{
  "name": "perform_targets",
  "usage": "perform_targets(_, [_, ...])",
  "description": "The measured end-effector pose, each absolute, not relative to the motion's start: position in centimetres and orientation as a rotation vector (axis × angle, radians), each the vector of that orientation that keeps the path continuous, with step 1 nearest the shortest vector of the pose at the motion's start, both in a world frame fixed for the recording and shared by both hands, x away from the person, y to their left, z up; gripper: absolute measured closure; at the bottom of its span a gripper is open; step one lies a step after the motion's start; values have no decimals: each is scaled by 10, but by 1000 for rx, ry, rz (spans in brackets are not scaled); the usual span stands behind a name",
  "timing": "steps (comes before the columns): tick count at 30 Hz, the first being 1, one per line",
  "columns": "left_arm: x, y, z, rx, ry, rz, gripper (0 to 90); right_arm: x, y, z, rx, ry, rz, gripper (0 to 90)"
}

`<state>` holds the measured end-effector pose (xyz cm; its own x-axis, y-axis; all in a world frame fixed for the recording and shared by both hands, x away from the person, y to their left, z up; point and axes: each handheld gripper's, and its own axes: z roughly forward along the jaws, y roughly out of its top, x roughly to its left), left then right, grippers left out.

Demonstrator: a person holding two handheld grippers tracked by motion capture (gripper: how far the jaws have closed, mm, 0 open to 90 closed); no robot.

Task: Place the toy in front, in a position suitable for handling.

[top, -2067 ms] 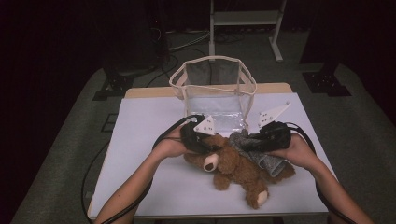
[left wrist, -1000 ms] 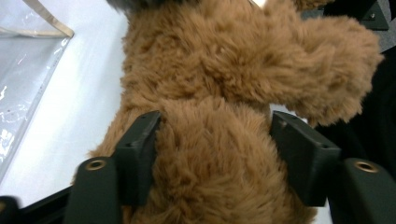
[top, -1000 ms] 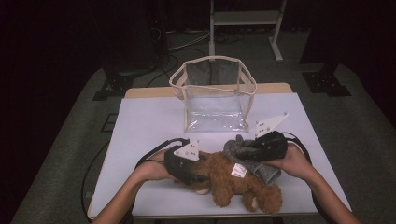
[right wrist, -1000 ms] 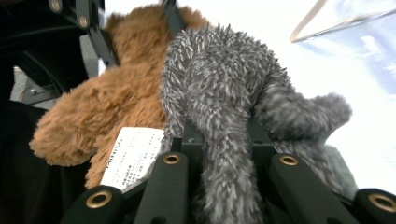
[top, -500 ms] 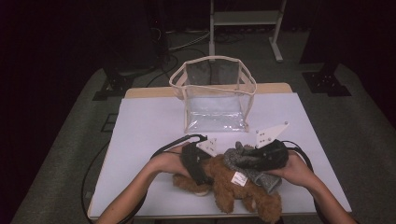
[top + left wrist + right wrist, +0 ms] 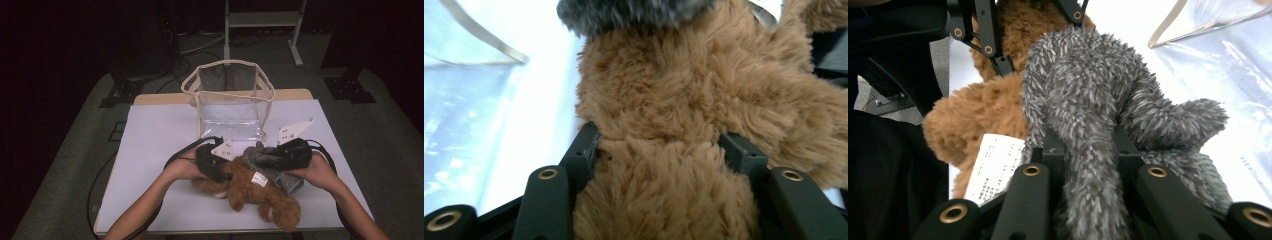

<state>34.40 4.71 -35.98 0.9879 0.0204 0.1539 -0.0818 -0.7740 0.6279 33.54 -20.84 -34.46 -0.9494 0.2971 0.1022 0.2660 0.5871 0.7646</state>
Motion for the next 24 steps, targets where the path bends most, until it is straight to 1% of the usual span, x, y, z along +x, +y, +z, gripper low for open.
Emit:
perform_targets(1, [344, 47, -360, 2448, -43, 199, 446, 337, -208, -343, 492, 2765, 1318, 745])
perform_targets(2, [349, 46, -355, 2444, -37, 252, 448, 341, -206, -339, 484, 2761, 1310, 745])
perform_targets(6, [354, 50, -351, 2427, 0, 316, 449, 351, -200, -334, 472, 2752, 1300, 745])
perform_targets(9, [354, 58, -353, 2415, 18, 333, 444, 357, -195, -332, 471, 2748, 1304, 744])
perform_targets(13, [345, 66, -364, 2389, 28, 307, 393, 351, -189, -338, 430, 2761, 1297, 745])
perform_targets(16, [337, 72, -367, 2381, 41, 282, 308, 340, -186, -347, 397, 2766, 1317, 746])
perform_targets(19, [332, 78, -364, 2364, 53, 252, 243, 328, -187, -354, 378, 2762, 1348, 747])
perform_targets(22, [330, 86, -359, 2350, 64, 271, 205, 315, -191, -358, 361, 2754, 1356, 747])
perform_targets(24, [331, 91, -359, 2335, 85, 257, 214, 309, -195, -359, 364, 2757, 1354, 747])
